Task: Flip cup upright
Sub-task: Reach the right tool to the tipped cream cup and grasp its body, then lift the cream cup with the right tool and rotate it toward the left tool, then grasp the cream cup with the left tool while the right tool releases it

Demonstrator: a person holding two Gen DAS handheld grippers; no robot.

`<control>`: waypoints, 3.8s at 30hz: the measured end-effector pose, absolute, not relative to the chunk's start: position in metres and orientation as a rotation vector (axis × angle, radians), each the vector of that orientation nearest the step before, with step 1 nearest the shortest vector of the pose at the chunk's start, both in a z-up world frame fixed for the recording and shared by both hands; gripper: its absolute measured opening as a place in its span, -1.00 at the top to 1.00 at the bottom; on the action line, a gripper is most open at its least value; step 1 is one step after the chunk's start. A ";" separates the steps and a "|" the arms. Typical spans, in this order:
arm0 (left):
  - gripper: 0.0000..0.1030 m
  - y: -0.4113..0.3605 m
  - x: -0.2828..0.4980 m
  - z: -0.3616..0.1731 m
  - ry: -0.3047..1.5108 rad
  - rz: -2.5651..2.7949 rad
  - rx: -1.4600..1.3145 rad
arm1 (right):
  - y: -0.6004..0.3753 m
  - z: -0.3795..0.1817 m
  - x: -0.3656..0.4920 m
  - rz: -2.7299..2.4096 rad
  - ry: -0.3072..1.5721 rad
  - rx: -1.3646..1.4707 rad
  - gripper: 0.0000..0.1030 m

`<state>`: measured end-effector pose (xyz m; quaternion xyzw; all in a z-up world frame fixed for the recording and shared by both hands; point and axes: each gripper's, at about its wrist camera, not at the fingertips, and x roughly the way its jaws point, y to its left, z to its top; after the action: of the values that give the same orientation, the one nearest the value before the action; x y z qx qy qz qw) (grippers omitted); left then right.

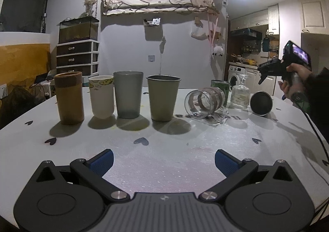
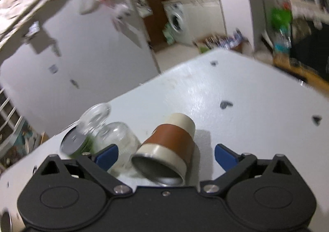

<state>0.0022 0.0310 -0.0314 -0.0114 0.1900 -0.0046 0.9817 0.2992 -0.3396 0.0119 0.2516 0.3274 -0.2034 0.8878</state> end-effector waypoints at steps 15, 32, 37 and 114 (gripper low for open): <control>-1.00 0.052 0.009 -0.035 0.408 0.035 -0.058 | -0.360 -0.030 0.336 -0.437 0.794 0.718 -0.52; -1.00 0.038 -0.002 -0.025 0.387 0.009 -0.054 | -0.310 -0.024 0.202 -0.007 0.913 0.529 -0.52; -1.00 0.035 0.000 -0.023 0.387 0.013 -0.051 | -0.269 -0.019 0.168 0.202 0.970 0.420 -0.51; -1.00 -0.015 0.130 -0.002 0.983 -0.512 -0.153 | -0.226 -0.052 0.059 0.268 0.580 0.002 -0.70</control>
<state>0.1304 -0.0153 -0.0025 -0.0728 0.4660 -0.2430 0.8476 0.0590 -0.2264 -0.0518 0.0012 0.2849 0.1317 0.9495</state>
